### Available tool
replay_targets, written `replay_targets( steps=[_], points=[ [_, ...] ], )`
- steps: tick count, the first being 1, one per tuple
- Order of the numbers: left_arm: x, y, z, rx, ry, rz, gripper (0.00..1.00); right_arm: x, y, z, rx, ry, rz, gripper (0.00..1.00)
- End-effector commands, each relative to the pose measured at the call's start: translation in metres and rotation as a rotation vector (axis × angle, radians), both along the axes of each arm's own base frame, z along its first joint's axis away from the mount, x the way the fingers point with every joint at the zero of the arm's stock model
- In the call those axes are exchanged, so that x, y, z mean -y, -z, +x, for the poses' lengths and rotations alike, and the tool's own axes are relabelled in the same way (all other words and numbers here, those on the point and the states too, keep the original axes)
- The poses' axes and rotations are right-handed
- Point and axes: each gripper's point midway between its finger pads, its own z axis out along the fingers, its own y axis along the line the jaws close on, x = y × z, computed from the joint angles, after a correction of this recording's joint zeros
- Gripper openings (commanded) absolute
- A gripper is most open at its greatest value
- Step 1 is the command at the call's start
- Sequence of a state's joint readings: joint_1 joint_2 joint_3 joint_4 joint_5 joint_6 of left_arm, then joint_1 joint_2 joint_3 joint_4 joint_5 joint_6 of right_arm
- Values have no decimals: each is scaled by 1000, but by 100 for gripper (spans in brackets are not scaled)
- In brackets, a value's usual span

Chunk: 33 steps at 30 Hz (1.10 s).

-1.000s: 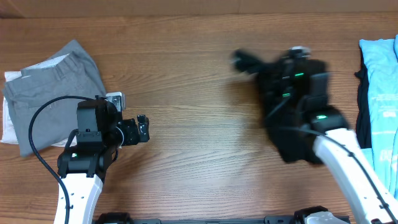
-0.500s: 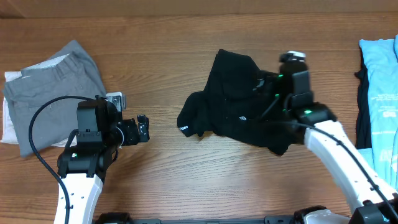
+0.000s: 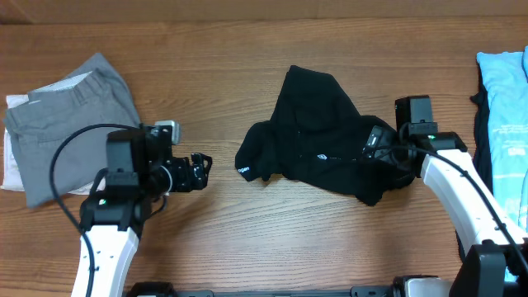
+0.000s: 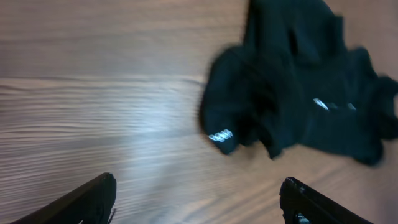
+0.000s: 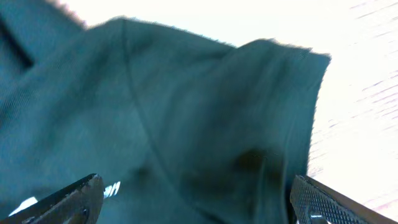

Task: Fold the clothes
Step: 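Drag the black shirt leftward to the table center with right gripper, then grasp the shirt's left edge with the left gripper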

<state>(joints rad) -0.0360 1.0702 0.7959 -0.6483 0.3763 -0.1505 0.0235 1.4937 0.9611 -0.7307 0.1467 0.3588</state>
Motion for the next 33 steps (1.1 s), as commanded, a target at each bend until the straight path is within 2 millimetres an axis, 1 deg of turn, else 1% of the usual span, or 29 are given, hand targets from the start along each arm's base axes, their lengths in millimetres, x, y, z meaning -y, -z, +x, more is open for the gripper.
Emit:
replay_targets(
  steps=[1,3,5,7,8,9,10,12,13,14,15,16,17,18,19,20,21,22,23,25,28,29,30,31,33],
  points=[
    [38,10,-1,-68,115,-58,86,13,-5,6,33,61,49,100],
    [59,23,0,-101,168,-61,95,17,-4,5,31,81,97,100],
    [83,37,2,-127,218,-70,96,24,-3,2,22,100,121,100],
    [107,50,6,-156,233,-101,98,30,-1,-2,10,120,121,100],
    [124,60,10,-167,249,-116,98,32,-1,-3,5,127,121,100],
    [129,63,11,-165,255,-122,98,32,-1,-4,3,128,121,100],
    [141,69,15,-156,270,-131,97,32,-1,-5,1,128,122,100],
    [153,74,25,-119,291,-129,97,32,0,-7,-10,129,123,100],
    [154,77,30,-106,283,-116,96,31,1,-9,-19,129,124,100],
    [151,80,39,-85,257,-87,95,29,3,-14,-41,128,134,100],
    [146,82,47,-60,228,-58,95,24,5,-20,-66,121,158,100],
    [147,80,52,-38,224,-60,92,19,6,-25,-89,116,184,100],
    [150,76,56,-11,227,-69,75,12,7,-28,-103,105,224,100],
    [151,75,57,-6,228,-72,63,7,7,-30,-112,98,249,100],
    [151,75,57,-7,224,-76,46,0,7,-33,-126,88,284,100],
    [151,75,57,-13,218,-79,32,-4,8,-37,-146,85,303,100],
    [152,75,55,-26,214,-89,19,-5,9,-43,-169,87,308,100],
    [155,75,52,-41,223,-110,9,-6,10,-48,-191,91,311,100],
    [159,73,48,-51,247,-135,4,-8,10,-51,-204,89,321,100],
    [168,68,42,-67,291,-183,4,-19,11,-60,-241,65,363,100],
    [164,70,45,-63,271,-161,5,-26,17,-67,-268,40,364,100],
    [162,71,45,-64,262,-149,11,-27,18,-68,-273,37,364,100],
    [158,75,45,-71,247,-129,50,-29,22,-72,-284,34,364,100],
    [157,76,44,-77,244,-124,60,-29,23,-74,-288,35,365,100],
    [156,79,41,-95,244,-118,64,-30,29,-79,-303,38,366,100]
  ],
)
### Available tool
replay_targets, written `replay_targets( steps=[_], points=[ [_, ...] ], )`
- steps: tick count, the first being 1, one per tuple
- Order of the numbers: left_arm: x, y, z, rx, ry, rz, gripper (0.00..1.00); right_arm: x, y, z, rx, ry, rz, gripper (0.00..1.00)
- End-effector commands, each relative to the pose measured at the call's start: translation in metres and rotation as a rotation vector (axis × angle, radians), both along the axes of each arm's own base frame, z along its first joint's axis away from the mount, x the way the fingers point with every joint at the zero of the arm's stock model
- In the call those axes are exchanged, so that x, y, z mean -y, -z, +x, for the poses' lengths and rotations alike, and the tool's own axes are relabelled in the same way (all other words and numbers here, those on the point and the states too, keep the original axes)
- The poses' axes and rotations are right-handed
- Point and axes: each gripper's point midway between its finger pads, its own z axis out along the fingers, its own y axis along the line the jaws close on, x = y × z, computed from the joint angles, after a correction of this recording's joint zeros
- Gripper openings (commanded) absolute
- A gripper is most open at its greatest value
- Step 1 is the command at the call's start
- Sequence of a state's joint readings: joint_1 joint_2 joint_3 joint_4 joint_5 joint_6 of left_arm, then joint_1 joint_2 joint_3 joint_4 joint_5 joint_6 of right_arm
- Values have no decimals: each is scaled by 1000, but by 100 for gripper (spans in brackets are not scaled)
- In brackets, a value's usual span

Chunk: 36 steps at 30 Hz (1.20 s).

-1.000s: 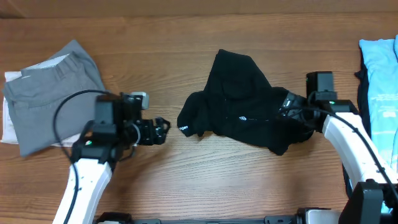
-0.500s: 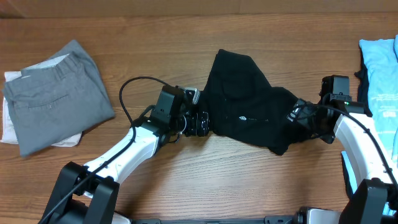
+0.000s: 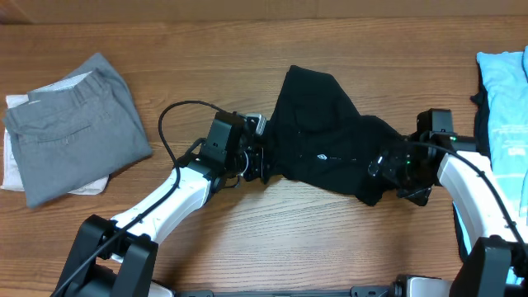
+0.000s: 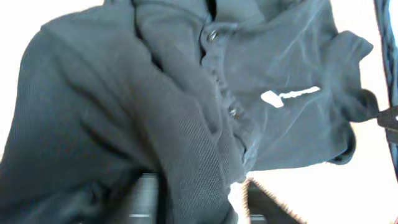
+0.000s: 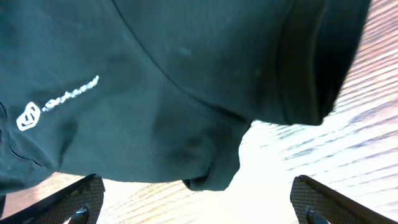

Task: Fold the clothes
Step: 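Grasp the shirt's left edge with the left gripper, then lift the shirt with both grippers and stretch it apart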

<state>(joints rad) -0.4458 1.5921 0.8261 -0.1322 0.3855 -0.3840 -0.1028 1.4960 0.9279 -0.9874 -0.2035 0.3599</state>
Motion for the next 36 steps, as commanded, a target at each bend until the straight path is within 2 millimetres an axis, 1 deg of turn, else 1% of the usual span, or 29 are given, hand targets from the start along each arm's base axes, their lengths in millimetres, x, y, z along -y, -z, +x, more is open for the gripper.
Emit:
replay_targets(
  steps=[1,2,3,4,5,6,7,8,9,11,13,14,16,17,18,19,20,21,22,25,26,27,28,30,31,32,33,35,36],
  points=[
    [3,-2,1,-5,-1,11,66,-5,11,-12,-32,-15,18,100],
    [2,-1,1,-5,-4,19,66,-5,12,-14,-36,-15,21,100],
    [2,0,0,-6,-6,25,55,-8,13,-16,-42,-16,35,100],
    [3,0,0,-6,-4,23,38,-11,15,-18,-45,-17,56,100],
    [4,0,0,-5,-1,22,15,-13,16,-19,-45,-18,67,100],
    [6,-2,0,-3,1,12,4,-15,18,-20,-44,-18,79,100],
    [12,-7,-1,-8,14,-27,4,-18,21,-22,-47,-19,96,100],
    [26,-21,-4,-19,56,-110,4,-21,25,-27,-55,-20,111,100],
    [39,-43,-5,-20,101,-186,4,-23,28,-30,-60,-23,124,100],
    [49,-72,-4,1,146,-251,4,-27,29,-31,-54,-27,143,94],
    [52,-97,-2,33,157,-271,4,-31,30,-27,-30,-34,171,80],
    [52,-110,-2,56,159,-278,4,-34,30,-22,-1,-40,189,66],
    [47,-133,1,112,136,-269,4,-33,32,-10,53,-45,185,50],
    [41,-144,1,146,115,-259,4,-33,32,-7,67,-46,183,45],
    [36,-149,1,165,92,-243,4,-33,31,-2,91,-48,180,37],
    [30,-152,1,182,70,-219,4,-32,31,4,116,-51,177,24],
    [25,-153,1,190,52,-199,4,-32,30,7,127,-52,175,18],
    [16,-154,-1,200,19,-159,4,-31,29,14,157,-54,172,6],
    [9,-153,-2,203,-1,-132,4,-30,28,18,176,-56,169,4],
    [-13,-146,-7,188,-71,-35,4,-28,20,38,257,-60,159,4],
    [-24,-141,-10,173,-103,10,4,-27,11,51,300,-64,153,4],
    [-34,-136,-13,160,-132,56,4,-23,-7,71,364,-68,136,4],
    [-40,-133,-15,153,-152,86,4,-21,-23,86,413,-74,122,4],
    [-55,-130,-18,149,-194,146,4,-17,-72,122,547,-104,95,4],
    [-57,-132,-19,155,-198,148,4,-15,-103,141,627,-122,78,4],
    [-56,-137,-18,168,-202,138,4,-13,-148,163,741,-148,54,4],
    [-56,-144,-15,199,-213,126,4,-11,-203,182,880,-188,14,4],
    [-63,-158,-3,273,-268,129,4,-10,-252,193,1000,-232,-30,5],
    [-69,-166,4,318,-316,138,4,-10,-265,194,1026,-234,-37,20]
  ],
)
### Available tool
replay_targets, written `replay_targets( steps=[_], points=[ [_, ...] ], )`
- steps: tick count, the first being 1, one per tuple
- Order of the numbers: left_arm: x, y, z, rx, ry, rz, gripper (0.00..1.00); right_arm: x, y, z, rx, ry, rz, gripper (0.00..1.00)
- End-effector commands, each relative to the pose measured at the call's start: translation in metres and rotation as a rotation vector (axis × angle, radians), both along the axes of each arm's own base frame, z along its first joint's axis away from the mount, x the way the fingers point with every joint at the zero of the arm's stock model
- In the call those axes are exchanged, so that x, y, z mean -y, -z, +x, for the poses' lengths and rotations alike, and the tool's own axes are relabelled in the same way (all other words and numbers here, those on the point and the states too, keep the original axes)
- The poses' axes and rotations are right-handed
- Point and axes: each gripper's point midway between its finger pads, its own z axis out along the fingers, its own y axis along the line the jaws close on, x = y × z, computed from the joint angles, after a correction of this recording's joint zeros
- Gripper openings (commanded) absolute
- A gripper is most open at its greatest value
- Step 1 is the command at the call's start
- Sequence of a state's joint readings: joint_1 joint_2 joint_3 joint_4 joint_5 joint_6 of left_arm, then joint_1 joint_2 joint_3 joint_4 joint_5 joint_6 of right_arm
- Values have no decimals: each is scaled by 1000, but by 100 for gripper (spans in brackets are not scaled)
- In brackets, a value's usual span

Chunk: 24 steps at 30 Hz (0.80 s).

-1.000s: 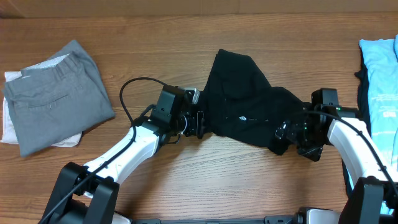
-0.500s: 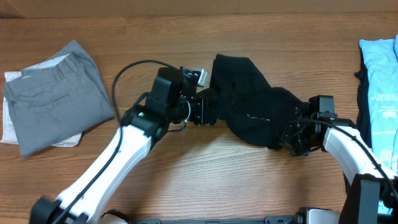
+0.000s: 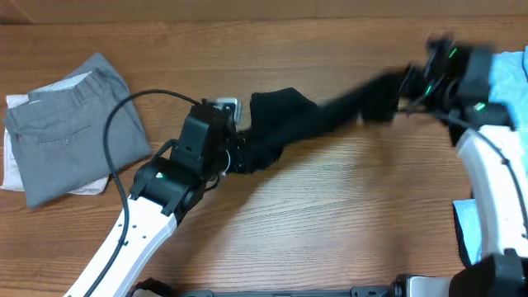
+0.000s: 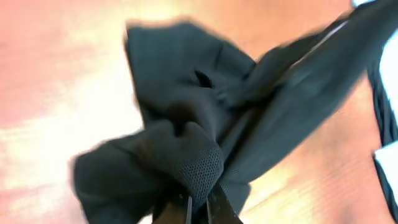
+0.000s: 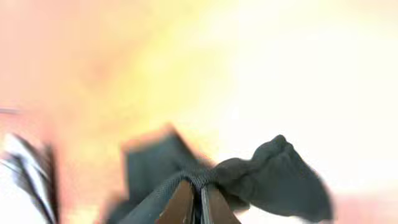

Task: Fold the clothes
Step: 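Lift the shirt with both grippers and stretch it apart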

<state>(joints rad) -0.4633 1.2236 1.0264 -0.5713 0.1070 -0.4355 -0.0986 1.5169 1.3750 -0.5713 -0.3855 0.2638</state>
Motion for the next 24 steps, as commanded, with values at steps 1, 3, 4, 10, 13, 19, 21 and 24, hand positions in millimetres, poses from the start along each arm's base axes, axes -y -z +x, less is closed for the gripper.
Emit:
replay_targets(
  steps=[1,3,4,10,13,19,21,24],
  points=[
    [-28,-40,23,187,-155,59,4,2,-70,7,169,-25,-71,38],
    [-43,-47,35,242,-244,102,4,2,-50,-2,77,-25,-62,65],
    [-44,-46,37,246,-255,110,7,2,-38,-6,29,-22,-61,76],
    [-37,-20,44,182,-235,141,6,-15,77,-59,-398,-131,-53,80],
    [-24,-31,53,228,-208,79,7,-47,121,-83,-512,-254,-63,80],
    [0,-92,76,449,-173,-106,9,-138,165,-113,-508,-480,-113,83],
    [3,-101,78,478,-174,-139,8,-164,170,-116,-473,-488,-145,85],
    [16,-116,76,495,-131,-240,7,-199,174,-106,-371,-413,-169,89]
  ],
)
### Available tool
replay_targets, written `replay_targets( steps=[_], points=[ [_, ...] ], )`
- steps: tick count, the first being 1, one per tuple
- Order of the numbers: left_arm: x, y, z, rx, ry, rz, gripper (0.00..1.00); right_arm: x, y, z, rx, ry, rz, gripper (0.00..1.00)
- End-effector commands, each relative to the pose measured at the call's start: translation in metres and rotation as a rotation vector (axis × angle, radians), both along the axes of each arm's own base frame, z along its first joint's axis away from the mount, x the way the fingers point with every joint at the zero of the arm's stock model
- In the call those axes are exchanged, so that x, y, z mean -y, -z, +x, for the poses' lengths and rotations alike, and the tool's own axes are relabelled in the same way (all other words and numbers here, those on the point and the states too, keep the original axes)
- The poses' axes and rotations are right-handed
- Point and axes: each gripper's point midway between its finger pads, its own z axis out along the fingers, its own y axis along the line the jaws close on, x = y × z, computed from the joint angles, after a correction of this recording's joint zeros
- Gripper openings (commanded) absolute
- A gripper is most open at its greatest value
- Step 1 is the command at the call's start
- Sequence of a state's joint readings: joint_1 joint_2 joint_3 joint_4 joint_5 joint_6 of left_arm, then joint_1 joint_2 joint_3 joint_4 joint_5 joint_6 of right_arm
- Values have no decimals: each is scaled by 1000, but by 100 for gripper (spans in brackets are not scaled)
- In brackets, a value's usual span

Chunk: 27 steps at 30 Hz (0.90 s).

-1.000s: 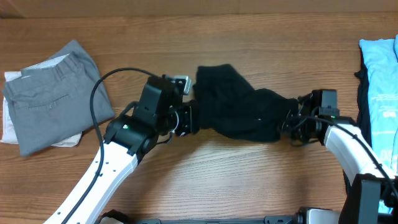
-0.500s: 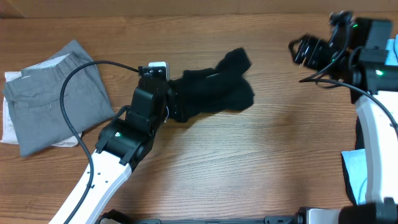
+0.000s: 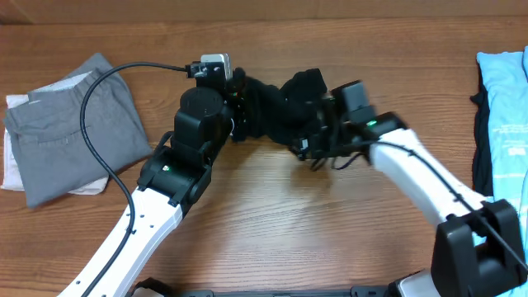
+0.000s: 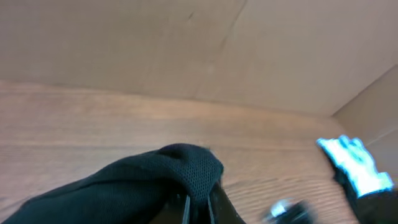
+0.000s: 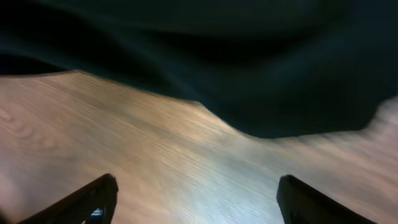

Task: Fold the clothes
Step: 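Lift the shirt with both grippers and stretch it apart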

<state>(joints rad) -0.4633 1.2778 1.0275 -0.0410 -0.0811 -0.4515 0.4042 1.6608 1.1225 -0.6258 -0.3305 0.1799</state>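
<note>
The black shirt (image 3: 274, 109) hangs bunched at mid-table toward the far side. My left gripper (image 4: 198, 204) is shut on a fold of its black fabric (image 4: 143, 180) and holds it up above the wood. In the overhead view my right gripper (image 3: 318, 147) sits just below and to the right of the bunch. The right wrist view shows that gripper (image 5: 199, 202) open, nothing between its fingers (image 5: 93, 198), the shirt (image 5: 217, 56) close above and bare wood beneath.
Folded grey shorts (image 3: 70, 124) lie on a white garment at the far left. A light blue garment (image 3: 505, 82) over dark cloth lies at the right edge. The wooden table (image 3: 272, 239) shows bare near the front.
My right gripper has let go of the shirt and now stands open below the bunch near the centre. The shirt, stretched between both grippers before, now hangs bunched from my left gripper alone.
Both grippers were open, the left one apart from the crumpled shirt and the right at its right edge. Then both were at the shirt's two ends. Then both were shut on it, stretching it above the table. Now only the left holds it.
</note>
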Motion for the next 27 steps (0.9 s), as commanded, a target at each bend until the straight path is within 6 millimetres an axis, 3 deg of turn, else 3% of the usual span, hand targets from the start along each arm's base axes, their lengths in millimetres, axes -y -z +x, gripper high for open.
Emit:
replay_targets(
  steps=[1,5,8,12,19,23,27],
  points=[
    [14,-28,-4,52,63,-93,6,-24,4,5,65,108,-6,89],
    [14,-42,-3,90,60,-141,4,-60,-9,14,153,205,105,91],
    [14,-49,-3,110,59,-153,4,-81,-22,16,227,181,150,93],
    [12,-59,-2,140,43,-185,4,-87,-25,15,230,252,159,95],
    [12,-67,-1,128,24,-294,4,-77,-30,30,198,496,229,91],
    [11,-73,-3,115,18,-358,4,-91,-49,37,226,485,330,87],
    [9,-78,-2,134,3,-374,4,-102,-51,30,185,429,371,86]
  ],
)
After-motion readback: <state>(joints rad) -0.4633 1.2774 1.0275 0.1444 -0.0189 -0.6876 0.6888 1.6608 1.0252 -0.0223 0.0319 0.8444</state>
